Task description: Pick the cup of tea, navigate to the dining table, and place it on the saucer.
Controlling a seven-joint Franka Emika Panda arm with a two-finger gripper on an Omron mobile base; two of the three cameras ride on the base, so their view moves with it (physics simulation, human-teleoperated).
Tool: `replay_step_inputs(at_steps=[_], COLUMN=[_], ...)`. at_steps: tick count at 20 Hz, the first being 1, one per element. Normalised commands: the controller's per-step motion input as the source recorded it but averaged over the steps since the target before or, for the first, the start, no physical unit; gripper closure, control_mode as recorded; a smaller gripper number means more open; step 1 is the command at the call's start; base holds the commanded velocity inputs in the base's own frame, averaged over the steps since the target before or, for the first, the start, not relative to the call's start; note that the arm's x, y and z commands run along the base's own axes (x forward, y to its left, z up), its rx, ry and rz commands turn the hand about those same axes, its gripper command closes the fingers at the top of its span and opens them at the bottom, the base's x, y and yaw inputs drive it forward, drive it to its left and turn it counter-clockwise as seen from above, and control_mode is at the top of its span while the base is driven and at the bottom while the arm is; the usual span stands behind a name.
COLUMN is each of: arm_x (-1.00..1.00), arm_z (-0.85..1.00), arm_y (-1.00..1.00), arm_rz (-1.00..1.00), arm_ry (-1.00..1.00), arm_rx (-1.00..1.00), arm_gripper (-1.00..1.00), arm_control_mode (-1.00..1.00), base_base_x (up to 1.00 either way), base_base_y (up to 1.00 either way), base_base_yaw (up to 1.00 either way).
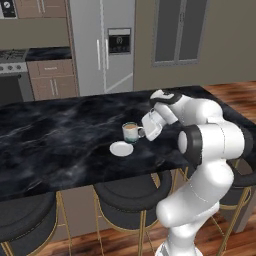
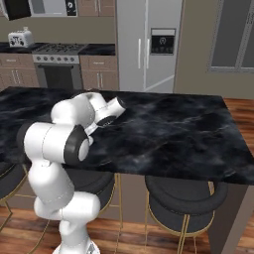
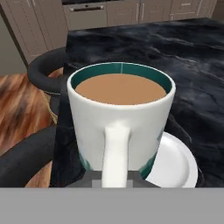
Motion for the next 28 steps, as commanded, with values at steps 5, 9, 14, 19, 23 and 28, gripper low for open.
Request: replay_step_inputs(at_steps=[5,9,14,19,23,28], arm_x=[0.71,0.37,0.11,0.01,0.0,0.0], arm_z=[-0.29,-0.13,-0.29,-0.34,-0.17,-0.15], arm_y=[0.01,0.16,0.39,0.26,0.03,0.0], arm_rz=[0.0,0.0,0.0,0.0,0.0,0.0], arm_ry=[0.0,0.07,0.03,0.0,0.01,0.01], arm_rx=[0.01,0.0,0.0,0.0,0.0,0.0], arm_gripper=[1.0,1.0,1.0,1.0,1.0,1.0], arm_control_mode=[-1.0,-1.0,-1.0,-1.0,-1.0,-1.0], base_base_x=[0.0,0.0,0.0,0.0,0.0,0.0], base_base_y=[0.0,0.0,0.0,0.0,0.0,0.0], base_base_yaw=[0.0,0.0,0.0,0.0,0.0,0.0])
